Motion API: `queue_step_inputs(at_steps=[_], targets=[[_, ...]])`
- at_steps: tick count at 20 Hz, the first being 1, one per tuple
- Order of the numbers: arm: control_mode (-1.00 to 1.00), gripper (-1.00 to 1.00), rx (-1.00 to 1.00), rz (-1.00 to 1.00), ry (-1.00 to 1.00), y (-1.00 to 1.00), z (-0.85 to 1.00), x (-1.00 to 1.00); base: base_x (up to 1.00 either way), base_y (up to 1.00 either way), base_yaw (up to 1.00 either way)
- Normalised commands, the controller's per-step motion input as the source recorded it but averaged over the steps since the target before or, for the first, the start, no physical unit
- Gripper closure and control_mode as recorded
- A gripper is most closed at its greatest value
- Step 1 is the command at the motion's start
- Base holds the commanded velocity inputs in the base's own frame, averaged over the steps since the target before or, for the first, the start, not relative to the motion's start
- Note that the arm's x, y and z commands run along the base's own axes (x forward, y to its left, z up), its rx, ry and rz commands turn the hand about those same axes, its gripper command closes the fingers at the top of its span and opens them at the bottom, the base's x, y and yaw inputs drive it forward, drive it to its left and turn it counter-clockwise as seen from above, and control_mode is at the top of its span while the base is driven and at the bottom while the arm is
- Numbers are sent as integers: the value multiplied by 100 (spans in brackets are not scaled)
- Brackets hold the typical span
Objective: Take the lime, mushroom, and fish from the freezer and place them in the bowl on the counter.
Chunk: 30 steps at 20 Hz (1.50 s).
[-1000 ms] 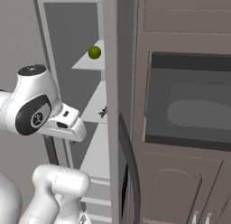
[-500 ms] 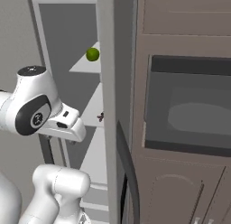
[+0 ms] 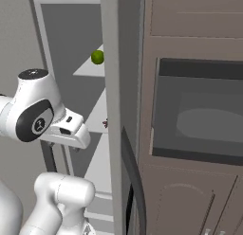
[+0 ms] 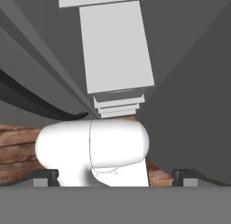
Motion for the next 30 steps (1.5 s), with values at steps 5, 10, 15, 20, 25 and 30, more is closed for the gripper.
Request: queue_step_inputs(at_steps=[5, 10, 15, 20, 25, 30], targets=[[100, -100, 0, 0, 0, 0, 0, 0, 0, 0, 0], [100, -100, 0, 0, 0, 0, 0, 0, 0, 0, 0], [-100, -100, 0, 0, 0, 0, 0, 0, 0, 0, 0], [-100, -100, -1, 0, -19, 1, -32, 13, 0, 0, 0], [-100, -100, -1, 0, -17, 0, -10, 39, 0, 0, 0], [-100, -100, 0, 0, -13, -29, 0, 49, 0, 0, 0]])
